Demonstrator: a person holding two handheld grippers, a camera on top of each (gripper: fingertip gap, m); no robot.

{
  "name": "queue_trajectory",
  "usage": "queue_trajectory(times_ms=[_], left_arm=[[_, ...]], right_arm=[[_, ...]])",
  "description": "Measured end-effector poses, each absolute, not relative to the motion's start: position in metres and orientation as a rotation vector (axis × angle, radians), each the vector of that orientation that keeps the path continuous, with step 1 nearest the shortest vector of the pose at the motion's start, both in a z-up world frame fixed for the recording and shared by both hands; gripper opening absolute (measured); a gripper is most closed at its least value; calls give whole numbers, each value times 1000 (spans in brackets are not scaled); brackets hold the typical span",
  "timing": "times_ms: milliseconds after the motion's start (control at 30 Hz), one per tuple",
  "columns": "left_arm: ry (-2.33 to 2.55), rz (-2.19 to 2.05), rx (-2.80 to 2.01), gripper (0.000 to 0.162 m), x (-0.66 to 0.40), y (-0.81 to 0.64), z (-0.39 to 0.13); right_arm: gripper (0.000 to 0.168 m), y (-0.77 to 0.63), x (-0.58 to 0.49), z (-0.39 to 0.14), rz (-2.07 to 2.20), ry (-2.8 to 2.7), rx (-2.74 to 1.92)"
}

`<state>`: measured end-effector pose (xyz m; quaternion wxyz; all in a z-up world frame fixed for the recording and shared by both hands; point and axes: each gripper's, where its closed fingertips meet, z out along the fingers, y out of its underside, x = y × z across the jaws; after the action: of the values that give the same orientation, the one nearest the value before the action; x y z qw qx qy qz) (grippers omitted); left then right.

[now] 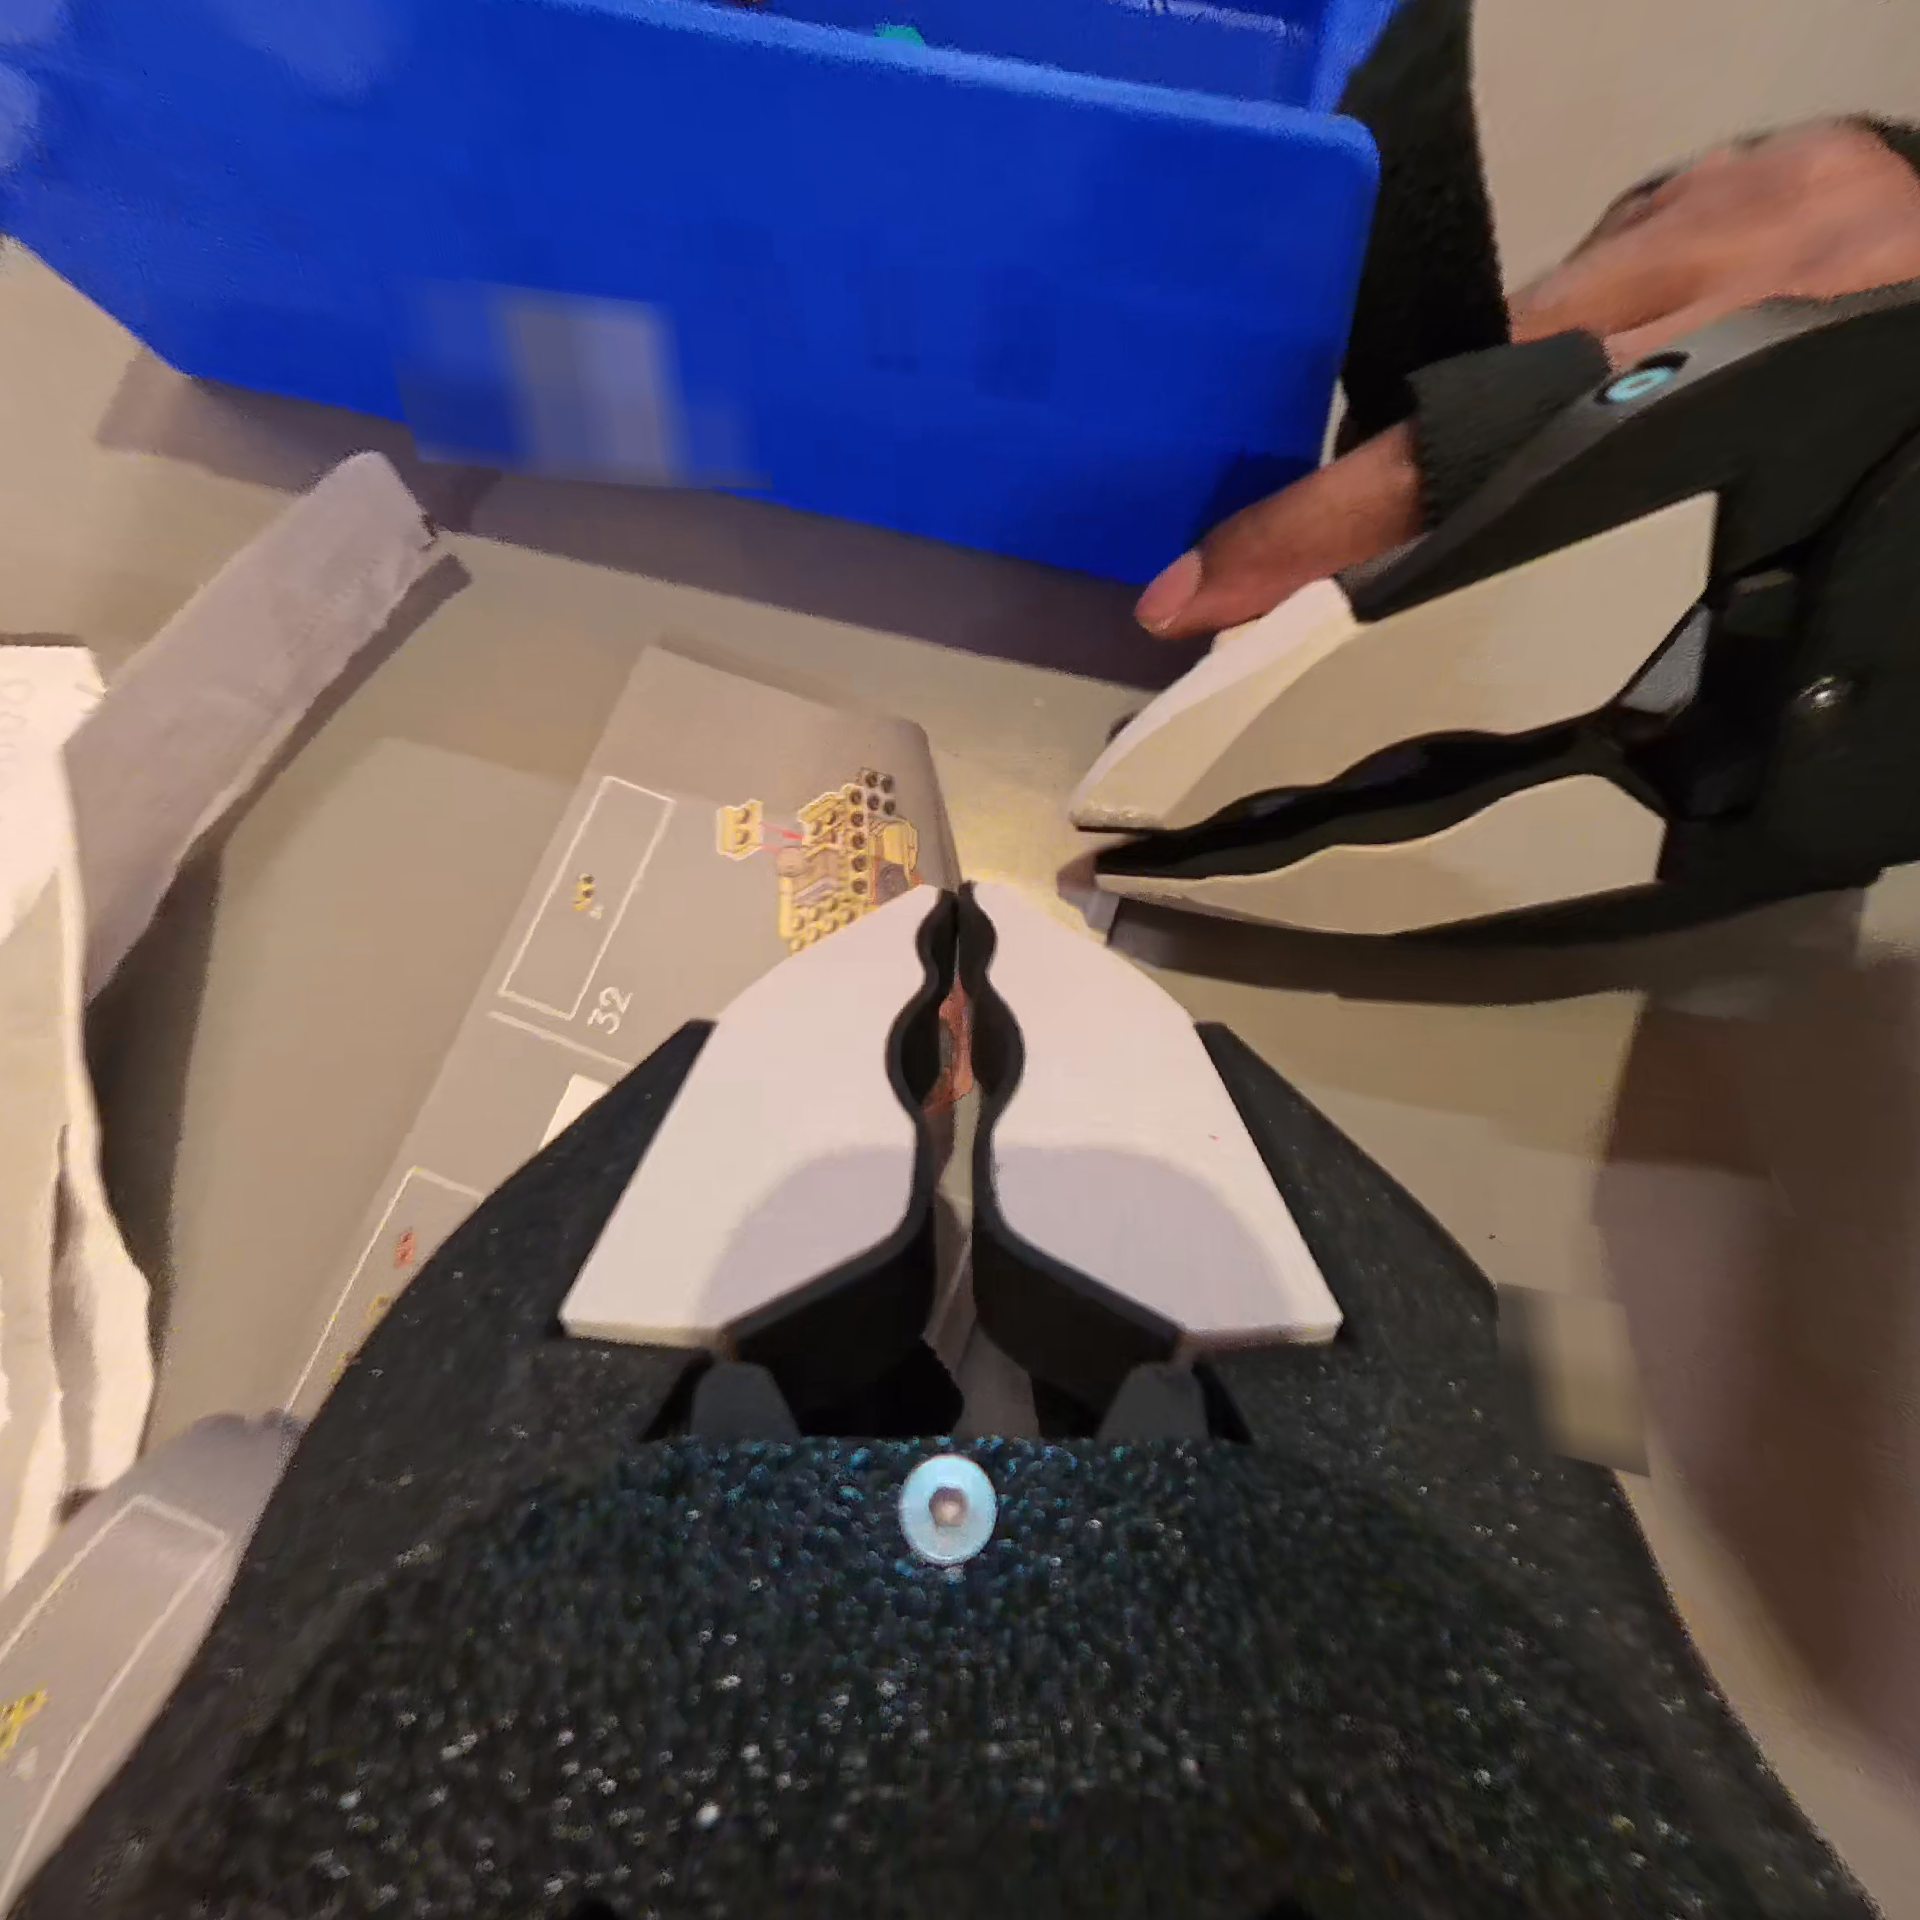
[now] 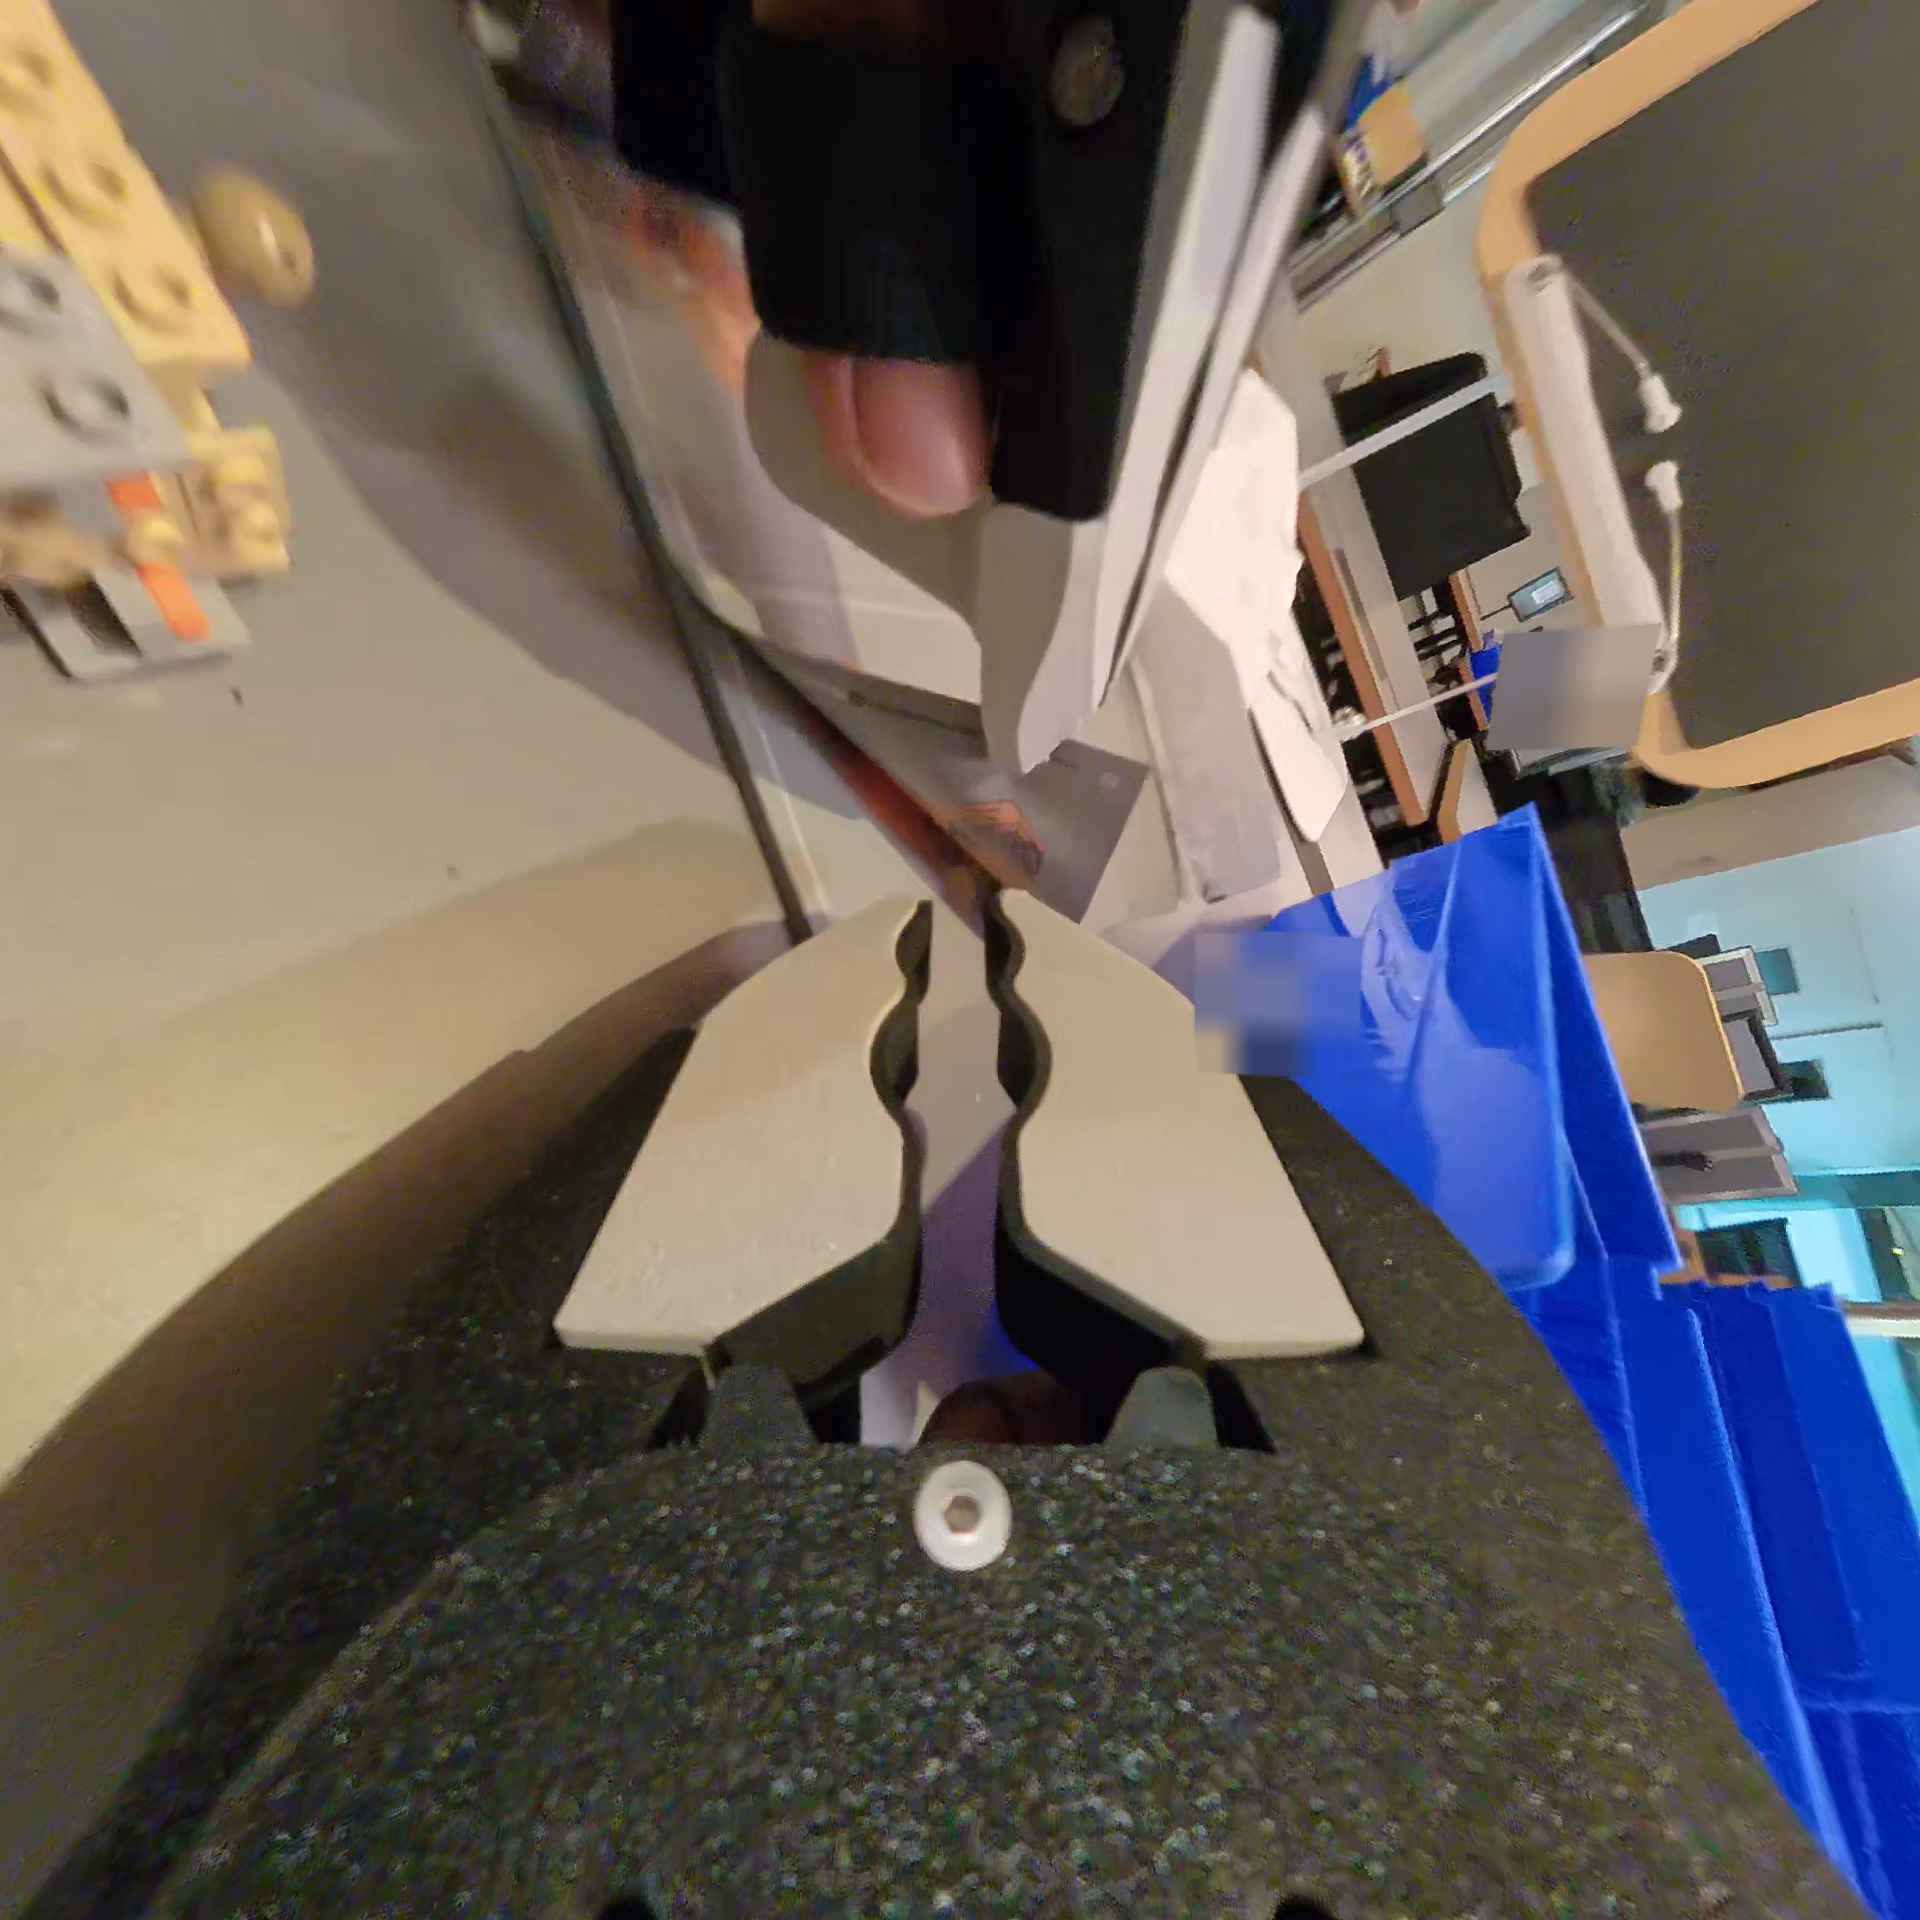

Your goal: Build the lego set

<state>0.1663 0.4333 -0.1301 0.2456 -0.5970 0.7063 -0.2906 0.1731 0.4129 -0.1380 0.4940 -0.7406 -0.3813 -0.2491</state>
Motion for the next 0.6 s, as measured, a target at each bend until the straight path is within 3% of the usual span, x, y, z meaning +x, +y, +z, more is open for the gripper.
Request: queue_trajectory(times_ms=[267, 600], left_arm=[[1566, -834, -1666, 0, 131, 478, -89], [1120, -854, -1678, 0, 55, 531, -56]], right_arm=[[13, 429, 134, -94, -197, -670, -1771], [22, 476, 96, -101, 5, -607, -1942]])
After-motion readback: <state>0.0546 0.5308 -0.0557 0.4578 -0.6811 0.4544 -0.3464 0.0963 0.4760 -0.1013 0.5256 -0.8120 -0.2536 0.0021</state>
